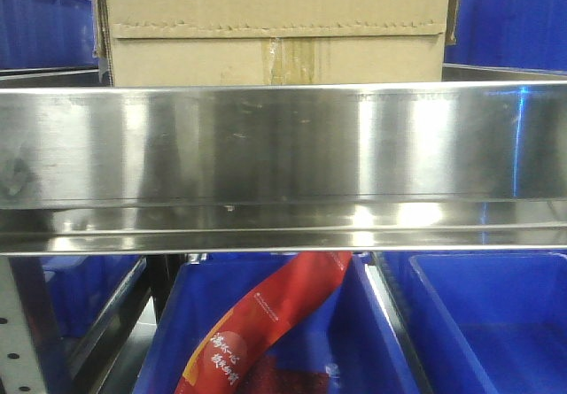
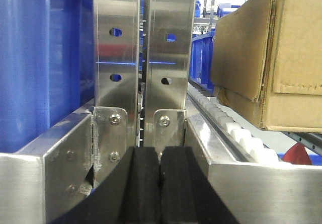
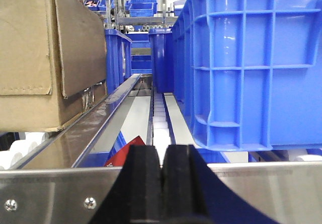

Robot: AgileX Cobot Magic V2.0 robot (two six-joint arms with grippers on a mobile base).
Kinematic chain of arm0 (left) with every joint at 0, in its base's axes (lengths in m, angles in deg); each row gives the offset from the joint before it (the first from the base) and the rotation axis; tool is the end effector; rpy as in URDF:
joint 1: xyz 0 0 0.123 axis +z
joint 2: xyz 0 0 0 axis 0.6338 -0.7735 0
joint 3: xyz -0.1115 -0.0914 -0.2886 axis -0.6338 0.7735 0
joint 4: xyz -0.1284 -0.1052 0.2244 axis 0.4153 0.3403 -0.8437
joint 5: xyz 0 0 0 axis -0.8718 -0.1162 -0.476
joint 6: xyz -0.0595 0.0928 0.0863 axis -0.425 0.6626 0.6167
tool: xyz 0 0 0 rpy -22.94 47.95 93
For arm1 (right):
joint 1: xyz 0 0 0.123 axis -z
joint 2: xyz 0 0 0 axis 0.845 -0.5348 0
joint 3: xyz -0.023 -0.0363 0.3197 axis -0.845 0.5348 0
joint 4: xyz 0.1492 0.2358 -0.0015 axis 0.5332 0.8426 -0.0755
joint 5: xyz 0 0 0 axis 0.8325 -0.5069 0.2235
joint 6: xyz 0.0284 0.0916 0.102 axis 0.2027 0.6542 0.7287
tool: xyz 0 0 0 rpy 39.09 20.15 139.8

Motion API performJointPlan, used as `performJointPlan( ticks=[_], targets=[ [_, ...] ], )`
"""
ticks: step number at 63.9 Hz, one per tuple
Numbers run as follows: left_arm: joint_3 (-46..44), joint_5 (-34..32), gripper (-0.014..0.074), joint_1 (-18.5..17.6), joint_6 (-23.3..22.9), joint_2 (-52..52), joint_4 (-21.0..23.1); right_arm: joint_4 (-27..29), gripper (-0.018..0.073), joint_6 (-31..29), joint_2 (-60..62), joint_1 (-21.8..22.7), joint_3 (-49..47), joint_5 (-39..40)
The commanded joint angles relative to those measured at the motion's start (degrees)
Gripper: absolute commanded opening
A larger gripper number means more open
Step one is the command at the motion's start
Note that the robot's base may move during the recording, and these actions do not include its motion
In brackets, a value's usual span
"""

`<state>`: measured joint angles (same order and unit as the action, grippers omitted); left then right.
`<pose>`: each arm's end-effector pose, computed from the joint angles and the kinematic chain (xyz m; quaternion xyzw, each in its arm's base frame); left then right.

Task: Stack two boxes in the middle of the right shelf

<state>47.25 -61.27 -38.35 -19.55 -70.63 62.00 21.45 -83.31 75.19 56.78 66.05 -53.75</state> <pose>0.0955 0.0016 0.2148 -0.0134 0.6819 -0.0018 0.7313 0.0953 0.0019 0.2155 0.0179 0.6824 0.0322 0.7300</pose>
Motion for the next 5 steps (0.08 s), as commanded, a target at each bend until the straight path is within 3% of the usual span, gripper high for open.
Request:
performJointPlan(
  ticks=[1,5],
  targets=[
    [-0.1,-1.4,-0.0111,0.1,0.1,0.3,0.1,-0.1,-0.0154,0.1,0.3,0.4,0.1,0.9],
    [-0.1,-1.4,-0.0111,0.1,0.1,0.3,0.1,-0.1,-0.0154,0.1,0.3,0.4,0.1,0.9]
  ],
)
